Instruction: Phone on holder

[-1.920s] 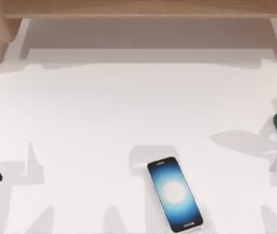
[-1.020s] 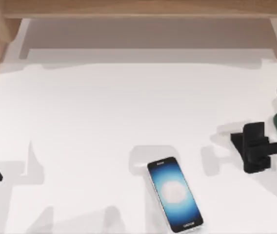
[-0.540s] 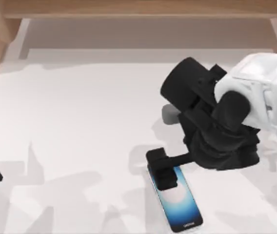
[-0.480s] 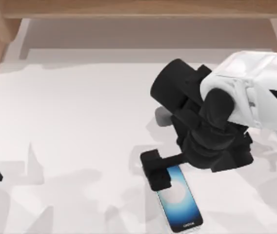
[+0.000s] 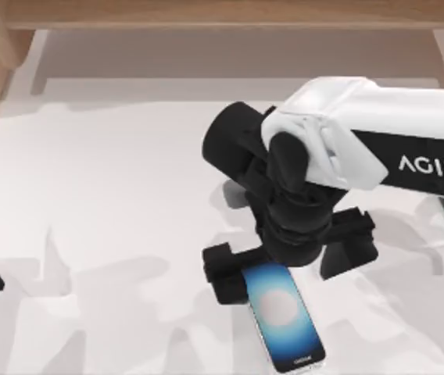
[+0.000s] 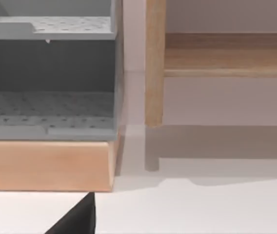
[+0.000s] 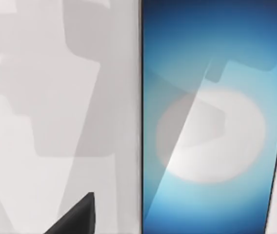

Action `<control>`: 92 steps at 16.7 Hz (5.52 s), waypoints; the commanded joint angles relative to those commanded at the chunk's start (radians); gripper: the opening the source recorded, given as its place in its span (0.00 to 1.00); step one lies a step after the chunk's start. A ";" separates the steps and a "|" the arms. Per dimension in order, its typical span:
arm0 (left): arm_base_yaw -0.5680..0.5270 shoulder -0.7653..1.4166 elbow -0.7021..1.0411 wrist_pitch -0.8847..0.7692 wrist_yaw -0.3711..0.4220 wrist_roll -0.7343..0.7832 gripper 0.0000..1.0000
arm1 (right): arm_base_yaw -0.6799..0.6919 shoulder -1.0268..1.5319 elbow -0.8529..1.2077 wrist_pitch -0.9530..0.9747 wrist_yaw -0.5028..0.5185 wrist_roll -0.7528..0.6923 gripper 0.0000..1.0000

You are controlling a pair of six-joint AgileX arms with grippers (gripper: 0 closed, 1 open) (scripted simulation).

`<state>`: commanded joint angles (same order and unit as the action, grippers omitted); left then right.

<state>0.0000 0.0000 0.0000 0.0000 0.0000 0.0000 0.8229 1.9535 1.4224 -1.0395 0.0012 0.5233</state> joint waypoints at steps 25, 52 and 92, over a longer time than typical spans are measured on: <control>0.000 0.000 0.000 0.000 0.000 0.000 1.00 | 0.002 0.128 -0.158 0.286 0.001 0.003 0.32; 0.000 0.000 0.000 0.000 0.000 0.000 1.00 | -0.041 -0.004 -0.090 0.181 0.008 -0.031 0.00; 0.000 0.000 0.000 0.000 0.000 0.000 1.00 | -1.164 -1.030 -0.851 0.871 -0.555 -0.806 0.00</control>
<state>0.0000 0.0000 0.0000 0.0000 0.0000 0.0000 -0.3407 0.9235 0.5717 -0.1686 -0.5540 -0.2825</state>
